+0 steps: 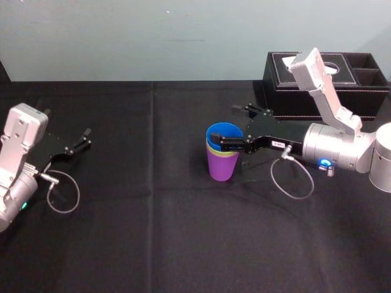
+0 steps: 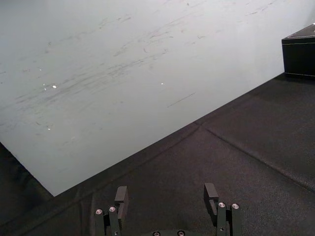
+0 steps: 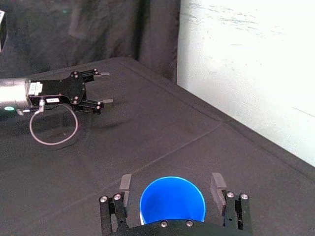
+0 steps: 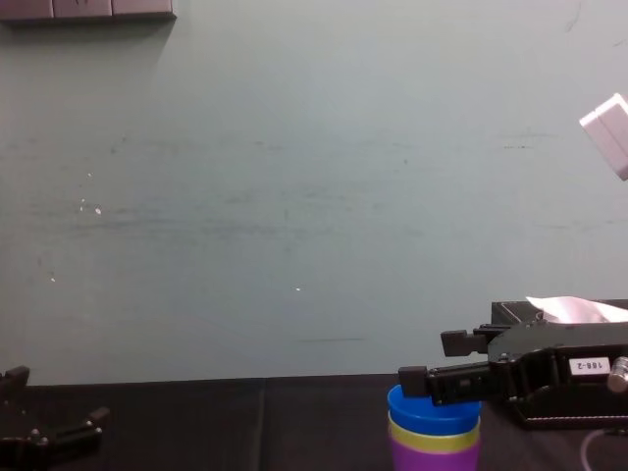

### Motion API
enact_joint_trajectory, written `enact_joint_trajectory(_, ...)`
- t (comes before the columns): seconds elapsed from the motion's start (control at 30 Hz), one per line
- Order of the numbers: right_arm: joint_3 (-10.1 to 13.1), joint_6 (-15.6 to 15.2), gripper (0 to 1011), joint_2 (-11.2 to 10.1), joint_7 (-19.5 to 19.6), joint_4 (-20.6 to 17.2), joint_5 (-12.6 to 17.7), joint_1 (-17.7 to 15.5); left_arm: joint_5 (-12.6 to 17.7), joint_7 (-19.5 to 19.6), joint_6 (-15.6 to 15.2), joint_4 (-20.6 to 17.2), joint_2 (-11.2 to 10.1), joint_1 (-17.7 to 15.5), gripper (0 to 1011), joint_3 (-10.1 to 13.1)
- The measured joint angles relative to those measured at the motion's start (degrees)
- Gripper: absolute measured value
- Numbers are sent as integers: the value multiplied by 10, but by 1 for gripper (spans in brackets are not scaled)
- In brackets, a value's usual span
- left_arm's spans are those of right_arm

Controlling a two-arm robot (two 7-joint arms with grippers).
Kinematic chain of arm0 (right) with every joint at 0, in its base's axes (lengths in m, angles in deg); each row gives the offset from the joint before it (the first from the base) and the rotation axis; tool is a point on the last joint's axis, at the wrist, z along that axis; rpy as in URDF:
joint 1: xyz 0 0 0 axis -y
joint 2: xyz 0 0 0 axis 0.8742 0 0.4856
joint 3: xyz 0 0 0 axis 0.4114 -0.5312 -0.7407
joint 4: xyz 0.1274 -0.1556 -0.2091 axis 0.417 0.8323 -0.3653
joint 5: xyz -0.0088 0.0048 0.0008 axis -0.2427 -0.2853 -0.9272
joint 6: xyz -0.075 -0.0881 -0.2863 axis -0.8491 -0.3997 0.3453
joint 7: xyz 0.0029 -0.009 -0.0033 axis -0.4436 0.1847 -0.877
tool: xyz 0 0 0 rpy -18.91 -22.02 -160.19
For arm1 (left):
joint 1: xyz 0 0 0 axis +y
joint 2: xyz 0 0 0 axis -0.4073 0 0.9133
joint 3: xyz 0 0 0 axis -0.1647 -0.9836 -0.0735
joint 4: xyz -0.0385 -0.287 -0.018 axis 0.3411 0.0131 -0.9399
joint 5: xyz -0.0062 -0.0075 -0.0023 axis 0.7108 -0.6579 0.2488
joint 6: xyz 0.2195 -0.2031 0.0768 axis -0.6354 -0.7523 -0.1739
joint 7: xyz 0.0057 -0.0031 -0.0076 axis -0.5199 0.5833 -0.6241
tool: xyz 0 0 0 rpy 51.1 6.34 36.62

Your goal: Stack the three plastic cups sequentially using one hand.

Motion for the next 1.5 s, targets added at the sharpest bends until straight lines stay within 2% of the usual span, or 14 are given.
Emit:
enact_joint_trajectory(0.87,3,1,1000,-3,2,-6,0,-5,0,0,0,0,0,0,1011,0)
enact_joint_trajectory(1.2,46,12,1000,-22,28,-34,22,-36,0,0,0,0,0,0,1011,0)
enact_joint_trajectory(1.5,86,21,1000,-32,71,-33,26,-66,0,0,0,0,0,0,1011,0)
